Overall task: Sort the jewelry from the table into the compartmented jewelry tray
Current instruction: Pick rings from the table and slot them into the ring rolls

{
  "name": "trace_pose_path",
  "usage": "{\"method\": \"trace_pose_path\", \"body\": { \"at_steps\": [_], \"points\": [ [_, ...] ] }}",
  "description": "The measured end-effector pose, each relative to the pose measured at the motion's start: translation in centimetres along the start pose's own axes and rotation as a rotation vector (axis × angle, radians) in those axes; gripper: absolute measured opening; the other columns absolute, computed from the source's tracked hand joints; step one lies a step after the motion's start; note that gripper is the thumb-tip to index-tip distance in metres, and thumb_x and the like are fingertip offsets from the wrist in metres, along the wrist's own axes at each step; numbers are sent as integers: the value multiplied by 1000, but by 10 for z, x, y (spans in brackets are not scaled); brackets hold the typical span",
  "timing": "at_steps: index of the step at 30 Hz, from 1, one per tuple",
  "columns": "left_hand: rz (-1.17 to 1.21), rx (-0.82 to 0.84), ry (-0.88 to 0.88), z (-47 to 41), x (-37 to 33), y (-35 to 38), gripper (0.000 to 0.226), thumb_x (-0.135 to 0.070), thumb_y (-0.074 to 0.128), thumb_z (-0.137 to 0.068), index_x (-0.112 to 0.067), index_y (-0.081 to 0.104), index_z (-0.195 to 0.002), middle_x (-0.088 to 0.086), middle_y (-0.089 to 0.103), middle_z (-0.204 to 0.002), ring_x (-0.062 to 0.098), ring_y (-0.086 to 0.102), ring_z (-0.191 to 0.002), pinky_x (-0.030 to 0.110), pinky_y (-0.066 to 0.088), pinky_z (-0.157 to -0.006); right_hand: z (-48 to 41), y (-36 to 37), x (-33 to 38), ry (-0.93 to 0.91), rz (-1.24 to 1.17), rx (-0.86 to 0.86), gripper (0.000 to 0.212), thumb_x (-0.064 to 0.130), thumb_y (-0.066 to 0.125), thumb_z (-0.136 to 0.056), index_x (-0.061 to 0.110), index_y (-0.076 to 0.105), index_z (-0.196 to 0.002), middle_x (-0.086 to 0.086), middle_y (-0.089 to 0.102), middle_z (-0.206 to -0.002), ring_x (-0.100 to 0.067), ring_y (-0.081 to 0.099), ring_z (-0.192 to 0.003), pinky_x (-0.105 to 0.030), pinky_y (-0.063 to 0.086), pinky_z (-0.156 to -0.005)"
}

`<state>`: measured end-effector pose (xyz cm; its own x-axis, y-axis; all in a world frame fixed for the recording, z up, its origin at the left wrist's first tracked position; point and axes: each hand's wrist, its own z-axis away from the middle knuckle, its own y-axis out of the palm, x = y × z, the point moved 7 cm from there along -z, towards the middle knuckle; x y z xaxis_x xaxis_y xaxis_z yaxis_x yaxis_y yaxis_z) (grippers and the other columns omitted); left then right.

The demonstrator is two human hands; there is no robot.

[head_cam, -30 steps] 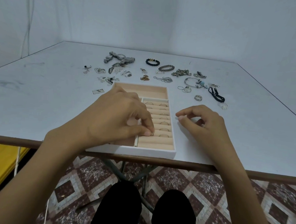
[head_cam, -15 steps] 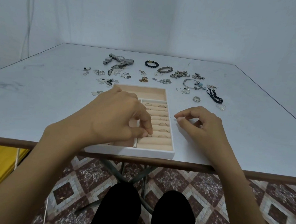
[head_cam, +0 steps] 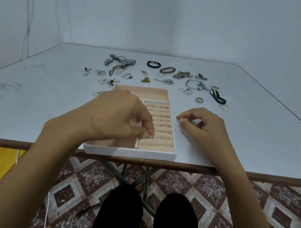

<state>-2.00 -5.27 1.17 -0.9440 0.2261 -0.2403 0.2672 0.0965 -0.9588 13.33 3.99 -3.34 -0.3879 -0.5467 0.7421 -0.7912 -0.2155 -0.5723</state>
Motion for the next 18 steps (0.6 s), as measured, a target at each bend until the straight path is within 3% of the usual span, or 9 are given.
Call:
{"method": "trace_pose_path", "body": {
  "at_steps": [3,5,7,9,13,18],
  "points": [
    [158,102,0,-3,0,-4,25,-53,68,-69,-41,74,-91,-22,72,-86,-2,63,-88,33,50,-84,-4,0,0,27,-22,-4,12,14,63,-87,22,72,-86,7,65,-91,8,53,-75,-1,36,-64],
    [244,90,-4,-12,5,-13,21,-42,75,-76,-34,74,-96,-18,73,-89,-2,64,-89,21,48,-86,-13,-2,-3,79,-22,-20,13,13,63,-86,22,72,-86,6,66,-88,1,55,-72,-2,37,-57],
    [241,29,-19,-28,11,-22,19,-34,70,-81,-30,73,-99,-13,73,-91,-1,63,-87,6,43,-74,-30,-4,-9,140,13,6,16,12,60,-85,21,71,-92,5,65,-84,-1,56,-64,-5,38,-50],
    [198,-20,-38,-49,15,-27,18,-29,67,-85,-27,73,-102,-12,72,-94,3,62,-87,4,41,-67,-54,-1,-16,177,105,88,24,11,56,-85,20,68,-104,-1,67,-91,-6,60,-67,-14,45,-60],
    [70,-28,-116,-103,21,-20,21,-24,62,-88,-27,69,-107,-7,67,-104,12,57,-93,21,44,-80,-96,3,-26,239,388,146,43,10,50,-87,17,58,-129,-11,57,-130,-28,55,-113,-32,44,-91],
    [-145,86,-229,-156,37,19,38,-20,49,-92,-28,55,-128,-6,55,-132,20,50,-122,39,43,-97,-110,5,-30,213,516,118,40,12,48,-87,19,62,-125,-11,60,-126,-30,56,-112,-32,43,-81]
  ]
}}
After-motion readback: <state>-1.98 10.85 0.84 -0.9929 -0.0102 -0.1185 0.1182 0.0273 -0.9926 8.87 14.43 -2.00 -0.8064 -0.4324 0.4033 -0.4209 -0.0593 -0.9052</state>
